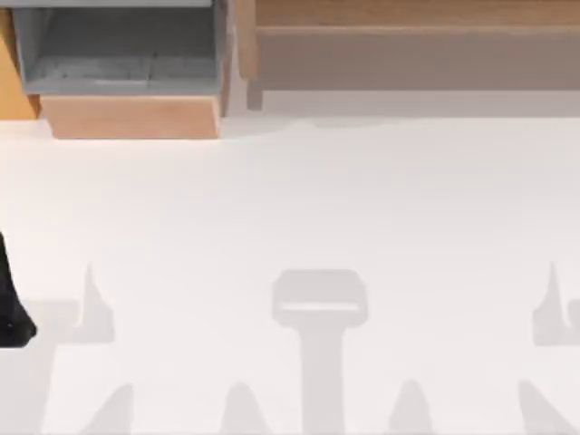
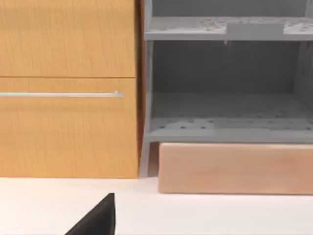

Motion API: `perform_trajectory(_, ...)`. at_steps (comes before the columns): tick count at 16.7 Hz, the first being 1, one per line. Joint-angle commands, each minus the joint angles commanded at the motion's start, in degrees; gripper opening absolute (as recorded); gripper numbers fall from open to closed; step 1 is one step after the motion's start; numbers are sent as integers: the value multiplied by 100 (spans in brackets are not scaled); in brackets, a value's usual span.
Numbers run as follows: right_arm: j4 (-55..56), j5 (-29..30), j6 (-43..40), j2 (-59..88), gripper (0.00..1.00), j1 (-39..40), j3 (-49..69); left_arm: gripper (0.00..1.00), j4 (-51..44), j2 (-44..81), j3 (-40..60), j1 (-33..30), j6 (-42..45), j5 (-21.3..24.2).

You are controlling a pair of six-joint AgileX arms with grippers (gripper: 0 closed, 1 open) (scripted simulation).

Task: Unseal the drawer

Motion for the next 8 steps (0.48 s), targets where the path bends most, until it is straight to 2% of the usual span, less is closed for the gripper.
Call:
perform_trajectory(2,0,0,0,0,100,0,0,100,10,13,11,-13,1,-13)
perform_trajectory(4,0,0,0,0,100,0,0,100,149,212,172,-210,13,-210)
perform_trajectory(8,0,0,0,0,100,0,0,100,747,1341,869,-1245,33,-1229)
